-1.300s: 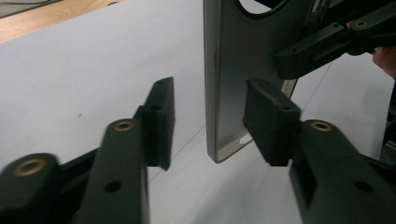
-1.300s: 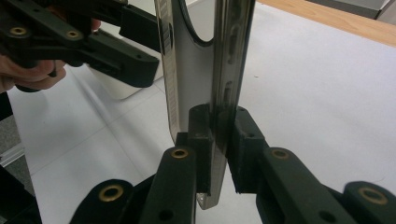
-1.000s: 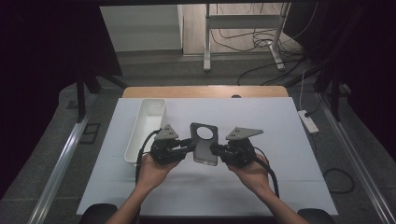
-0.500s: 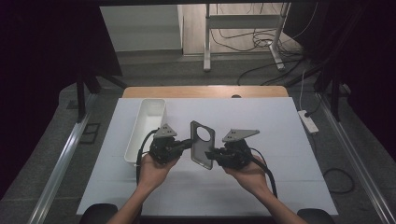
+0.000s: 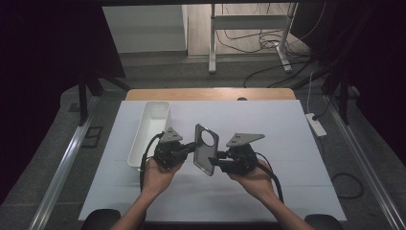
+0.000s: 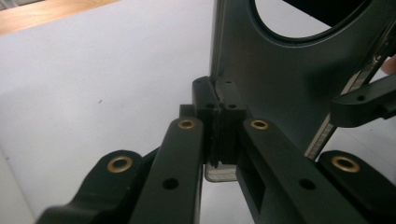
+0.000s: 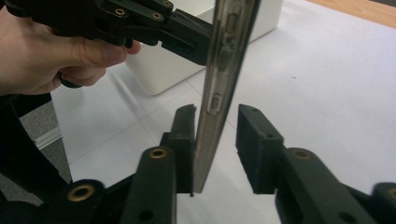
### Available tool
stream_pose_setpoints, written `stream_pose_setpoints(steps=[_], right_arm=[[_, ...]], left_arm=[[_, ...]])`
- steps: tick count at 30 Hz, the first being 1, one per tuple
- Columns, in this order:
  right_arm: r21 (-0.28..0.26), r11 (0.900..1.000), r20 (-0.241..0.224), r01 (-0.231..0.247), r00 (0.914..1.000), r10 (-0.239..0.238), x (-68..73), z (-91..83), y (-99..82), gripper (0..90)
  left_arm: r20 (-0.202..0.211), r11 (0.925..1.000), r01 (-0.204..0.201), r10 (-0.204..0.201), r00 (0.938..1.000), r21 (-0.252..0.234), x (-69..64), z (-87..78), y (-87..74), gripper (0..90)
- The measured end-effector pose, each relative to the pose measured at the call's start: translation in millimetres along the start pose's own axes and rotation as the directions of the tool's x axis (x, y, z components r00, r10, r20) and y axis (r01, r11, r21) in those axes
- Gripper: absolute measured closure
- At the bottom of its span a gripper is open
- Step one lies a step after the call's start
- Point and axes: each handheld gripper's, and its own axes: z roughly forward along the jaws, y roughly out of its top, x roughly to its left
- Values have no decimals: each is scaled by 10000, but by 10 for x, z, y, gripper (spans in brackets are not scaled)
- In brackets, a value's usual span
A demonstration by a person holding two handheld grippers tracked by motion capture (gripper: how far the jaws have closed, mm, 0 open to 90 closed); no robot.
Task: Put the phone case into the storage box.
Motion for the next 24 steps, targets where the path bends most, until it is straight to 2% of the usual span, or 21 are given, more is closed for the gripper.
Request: stream_pose_setpoints(steps=[1,6,13,21,24], right_arm=[[0,10000,0,0,10000,0,0,0,0,662],[41,9999,-161,-133,9998,134,-26,-19,2,544],[45,9996,-779,-262,9966,265,-55,-19,7,406],[272,9995,-685,-131,9975,149,-63,-15,1,261],[340,9993,-672,-158,9976,181,-75,-17,-1,240]], left_arm=[[0,10000,0,0,10000,0,0,0,0,889],[-163,10000,-26,26,9999,4,18,-9,-2,889],[-347,10000,-54,54,9994,3,50,-33,-5,889],[-469,10000,2,-5,9989,-58,90,-73,-8,889],[-495,10000,19,-21,9988,-54,95,-81,-11,889]])
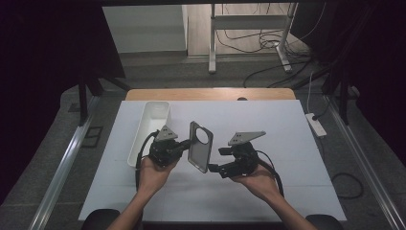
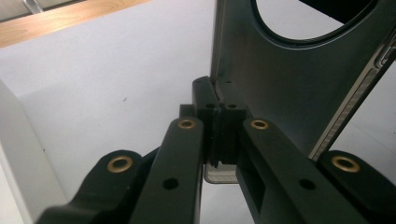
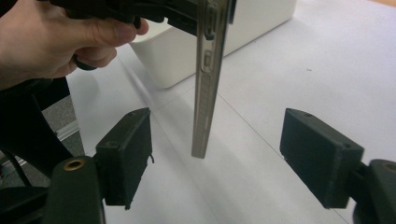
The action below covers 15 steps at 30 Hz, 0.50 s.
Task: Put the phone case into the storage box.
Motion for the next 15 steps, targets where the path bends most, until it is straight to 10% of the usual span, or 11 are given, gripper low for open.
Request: stream_pose_setpoints(steps=[15], right_arm=[[178,9998,574,-15,9984,5,-63,-81,-183,36]], left_arm=[[5,9999,74,-74,10000,-108,31,-46,14,889]])
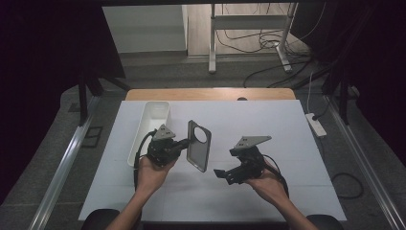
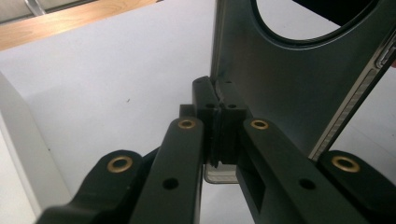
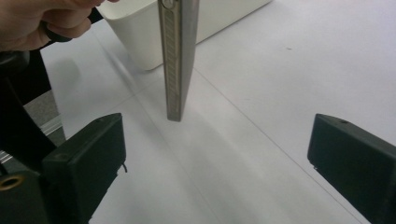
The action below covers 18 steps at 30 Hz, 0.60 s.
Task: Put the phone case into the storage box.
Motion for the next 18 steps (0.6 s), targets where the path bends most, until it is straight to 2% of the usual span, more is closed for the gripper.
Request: stream_pose_setpoints(steps=[18], right_arm=[[64,10000,287,0,9996,-2,-70,-159,-124,8]], left_arm=[[-141,9999,33,-35,9999,-151,94,-19,66,889]])
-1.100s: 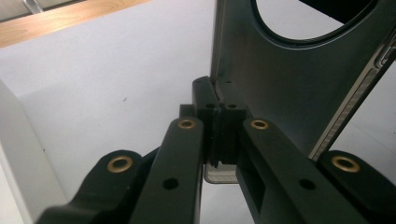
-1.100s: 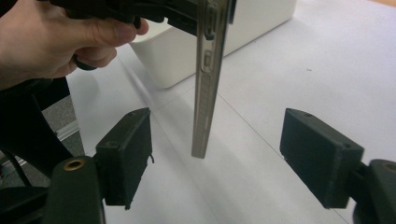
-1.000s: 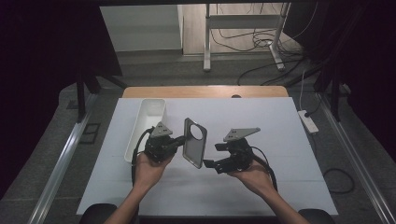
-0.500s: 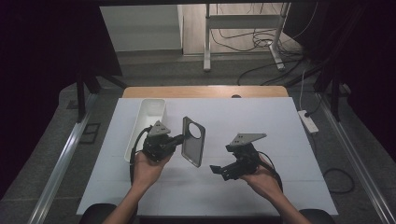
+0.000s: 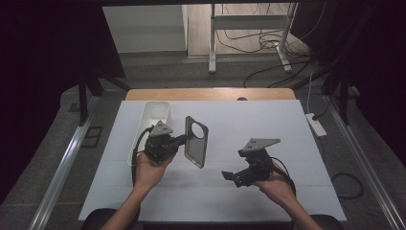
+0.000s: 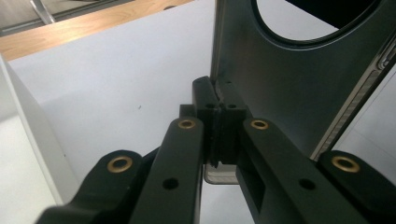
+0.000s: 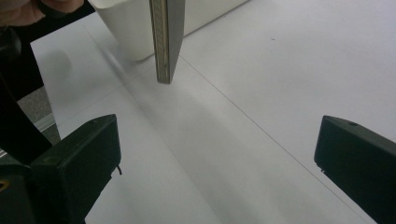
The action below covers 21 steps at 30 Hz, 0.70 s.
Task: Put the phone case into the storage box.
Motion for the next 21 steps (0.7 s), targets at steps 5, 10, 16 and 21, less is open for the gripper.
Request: stream_pose_setpoints(steps=[5,10,16,21], right_arm=[[-21,10000,140,64,9999,-63,-21,-64,-55,7],[-151,9999,320,22,9995,-17,-45,-139,-85,3],[-166,9999,611,-15,9981,25,-66,-209,-133,3],[-230,9996,739,-167,9971,183,-102,-287,-184,2]], left_arm=[[-26,10000,-5,4,10000,-84,25,-16,35,889],[-39,9999,-15,15,10000,-169,59,-34,73,889],[-69,9997,19,-21,10000,-237,100,-49,107,889],[-105,9996,73,-76,9999,-261,138,-60,135,889]])
